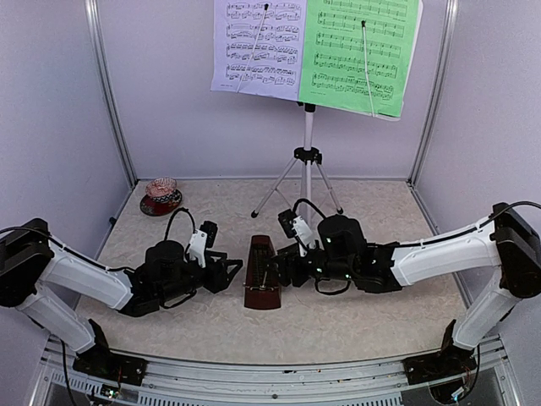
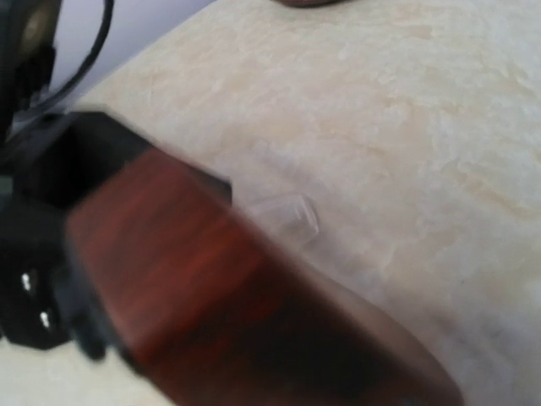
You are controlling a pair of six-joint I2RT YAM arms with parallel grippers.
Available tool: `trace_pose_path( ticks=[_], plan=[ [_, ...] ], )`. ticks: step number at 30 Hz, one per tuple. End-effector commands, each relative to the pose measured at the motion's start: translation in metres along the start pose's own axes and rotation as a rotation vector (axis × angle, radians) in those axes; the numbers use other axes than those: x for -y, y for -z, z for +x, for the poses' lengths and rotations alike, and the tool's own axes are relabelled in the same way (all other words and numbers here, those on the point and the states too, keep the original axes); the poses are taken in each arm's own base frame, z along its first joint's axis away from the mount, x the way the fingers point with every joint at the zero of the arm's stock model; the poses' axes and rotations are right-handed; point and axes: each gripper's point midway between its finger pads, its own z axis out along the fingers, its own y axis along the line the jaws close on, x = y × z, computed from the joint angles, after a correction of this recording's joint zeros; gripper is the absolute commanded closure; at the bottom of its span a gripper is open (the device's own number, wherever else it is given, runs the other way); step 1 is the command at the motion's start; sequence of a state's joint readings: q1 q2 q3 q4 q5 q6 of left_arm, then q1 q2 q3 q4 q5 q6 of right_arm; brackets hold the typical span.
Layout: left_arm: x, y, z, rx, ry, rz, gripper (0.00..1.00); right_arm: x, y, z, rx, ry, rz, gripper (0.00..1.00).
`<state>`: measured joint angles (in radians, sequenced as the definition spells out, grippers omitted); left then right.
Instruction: Set up the instrument practice props
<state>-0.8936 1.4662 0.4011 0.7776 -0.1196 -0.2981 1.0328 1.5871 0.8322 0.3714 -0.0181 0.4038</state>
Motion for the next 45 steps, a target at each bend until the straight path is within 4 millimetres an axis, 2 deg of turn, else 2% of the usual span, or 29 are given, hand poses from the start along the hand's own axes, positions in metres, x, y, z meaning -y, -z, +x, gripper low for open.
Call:
trace_pose_path(
  ticks=[1, 4, 7, 11, 17, 20, 23, 27, 32, 39, 42, 45],
  plan=[
    [0.006, -0.005, -0.013, 0.031, -0.023, 0.011, 0.43, -0.013, 0.01, 0.0, 0.012, 0.032, -0.072, 0.25],
    [0.005, -0.006, -0.013, 0.027, -0.032, 0.004, 0.43, -0.013, 0.014, 0.003, 0.018, 0.036, -0.08, 0.16],
    [0.001, -0.005, -0.013, 0.023, -0.033, -0.004, 0.42, -0.009, 0.017, 0.009, 0.011, 0.031, -0.063, 0.12],
    [-0.003, 0.0, -0.009, 0.017, -0.019, -0.007, 0.42, 0.004, 0.019, 0.033, -0.032, 0.014, -0.024, 0.13],
    [-0.009, 0.01, 0.008, -0.008, 0.016, -0.003, 0.42, 0.017, 0.011, 0.086, -0.129, -0.027, -0.013, 0.17],
    [-0.009, 0.011, 0.012, -0.014, 0.027, 0.0, 0.42, 0.019, 0.001, 0.102, -0.158, -0.049, -0.021, 0.17],
    [-0.01, 0.011, 0.011, -0.008, 0.031, -0.006, 0.42, 0.021, -0.009, 0.108, -0.169, -0.079, -0.02, 0.18],
    [-0.011, 0.01, 0.01, -0.003, 0.035, -0.009, 0.42, 0.025, -0.02, 0.111, -0.164, -0.094, 0.0, 0.19],
    [-0.011, 0.01, 0.01, -0.004, 0.036, -0.01, 0.42, 0.044, -0.023, 0.108, -0.142, -0.078, 0.094, 0.21],
    [-0.011, 0.01, 0.008, 0.003, 0.032, -0.012, 0.42, 0.074, -0.027, 0.09, -0.094, -0.092, 0.153, 0.23],
    [-0.012, 0.011, 0.008, 0.004, 0.031, -0.016, 0.42, 0.077, -0.03, 0.077, -0.074, -0.053, 0.146, 0.23],
    [-0.013, 0.011, 0.008, 0.004, 0.029, -0.023, 0.42, 0.068, -0.028, 0.066, -0.055, -0.024, 0.093, 0.22]
  ],
)
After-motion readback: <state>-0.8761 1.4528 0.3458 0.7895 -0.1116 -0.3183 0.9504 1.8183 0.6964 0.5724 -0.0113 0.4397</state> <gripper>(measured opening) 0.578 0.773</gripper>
